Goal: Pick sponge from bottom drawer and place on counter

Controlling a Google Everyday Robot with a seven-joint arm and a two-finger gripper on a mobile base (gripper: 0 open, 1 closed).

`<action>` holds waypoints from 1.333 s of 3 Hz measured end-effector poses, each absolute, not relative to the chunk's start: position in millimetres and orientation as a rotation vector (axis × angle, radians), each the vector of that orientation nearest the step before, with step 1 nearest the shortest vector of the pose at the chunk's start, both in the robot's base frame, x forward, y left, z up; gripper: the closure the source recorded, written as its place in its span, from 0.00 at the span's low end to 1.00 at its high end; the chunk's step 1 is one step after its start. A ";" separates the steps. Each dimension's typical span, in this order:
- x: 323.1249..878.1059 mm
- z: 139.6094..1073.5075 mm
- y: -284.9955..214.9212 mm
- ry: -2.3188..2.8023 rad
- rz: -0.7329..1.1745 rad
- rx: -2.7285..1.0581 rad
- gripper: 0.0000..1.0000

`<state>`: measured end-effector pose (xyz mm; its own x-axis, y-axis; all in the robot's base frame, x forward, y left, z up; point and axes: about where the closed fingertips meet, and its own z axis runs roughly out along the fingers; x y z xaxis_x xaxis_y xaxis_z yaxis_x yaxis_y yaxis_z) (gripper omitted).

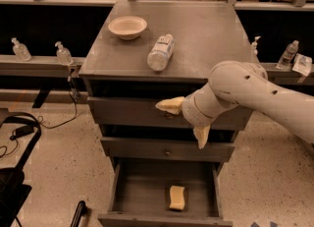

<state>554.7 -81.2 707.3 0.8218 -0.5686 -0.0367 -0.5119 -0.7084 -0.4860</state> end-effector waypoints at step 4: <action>549.7 501.2 -88.9 0.324 -0.078 -2.848 0.00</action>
Offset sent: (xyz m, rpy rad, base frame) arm 0.0250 0.0000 -0.1371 -0.2407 0.0649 0.2484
